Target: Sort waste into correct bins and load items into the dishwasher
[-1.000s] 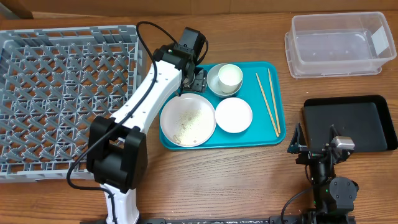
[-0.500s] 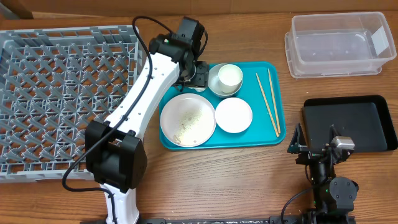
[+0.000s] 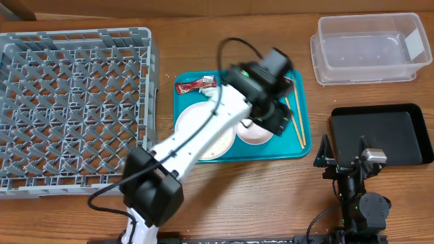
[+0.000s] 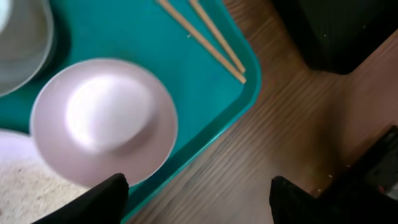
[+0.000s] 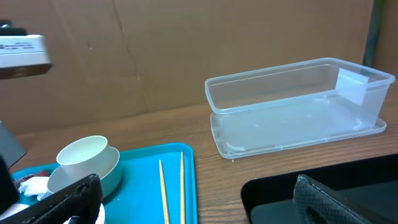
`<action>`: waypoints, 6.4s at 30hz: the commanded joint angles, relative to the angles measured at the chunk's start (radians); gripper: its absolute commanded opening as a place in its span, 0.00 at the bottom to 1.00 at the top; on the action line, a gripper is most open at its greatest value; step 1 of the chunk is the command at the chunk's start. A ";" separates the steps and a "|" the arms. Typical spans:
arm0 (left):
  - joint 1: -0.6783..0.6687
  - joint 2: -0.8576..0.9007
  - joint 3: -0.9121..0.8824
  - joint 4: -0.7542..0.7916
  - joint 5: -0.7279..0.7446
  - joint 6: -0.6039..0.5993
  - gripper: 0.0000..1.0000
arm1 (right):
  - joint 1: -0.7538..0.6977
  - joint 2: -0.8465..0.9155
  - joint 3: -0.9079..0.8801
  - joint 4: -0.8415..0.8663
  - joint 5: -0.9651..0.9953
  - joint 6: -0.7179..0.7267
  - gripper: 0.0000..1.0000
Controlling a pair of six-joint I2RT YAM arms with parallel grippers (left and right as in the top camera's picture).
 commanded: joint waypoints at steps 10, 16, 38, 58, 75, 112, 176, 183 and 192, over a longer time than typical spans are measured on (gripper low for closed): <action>-0.093 0.117 -0.035 0.051 -0.246 -0.025 0.67 | -0.003 -0.011 -0.011 0.006 -0.002 0.004 1.00; -0.112 0.212 -0.035 0.051 -0.242 -0.027 0.66 | -0.003 -0.011 -0.011 0.006 -0.002 0.004 1.00; -0.121 0.266 0.084 -0.035 -0.247 -0.038 0.13 | -0.003 -0.011 -0.011 0.006 -0.002 0.004 1.00; -0.121 0.267 0.053 -0.023 -0.243 -0.057 0.33 | -0.003 -0.011 -0.011 0.006 -0.002 0.004 1.00; -0.122 0.267 0.021 0.002 -0.236 -0.080 0.26 | -0.003 -0.011 -0.011 0.006 -0.002 0.004 1.00; 0.114 0.256 0.956 -0.566 -0.191 -0.071 0.04 | -0.003 -0.011 -0.011 0.006 -0.002 0.004 1.00; 1.422 0.243 -0.007 -0.132 1.197 0.681 0.04 | -0.003 -0.011 -0.011 0.006 -0.002 0.004 1.00; 1.422 0.243 -0.007 -0.055 0.975 0.583 0.05 | -0.003 -0.011 -0.011 0.006 -0.002 0.004 1.00; 1.430 0.242 0.006 0.033 0.618 0.377 0.23 | -0.003 -0.011 -0.011 0.006 -0.002 0.004 1.00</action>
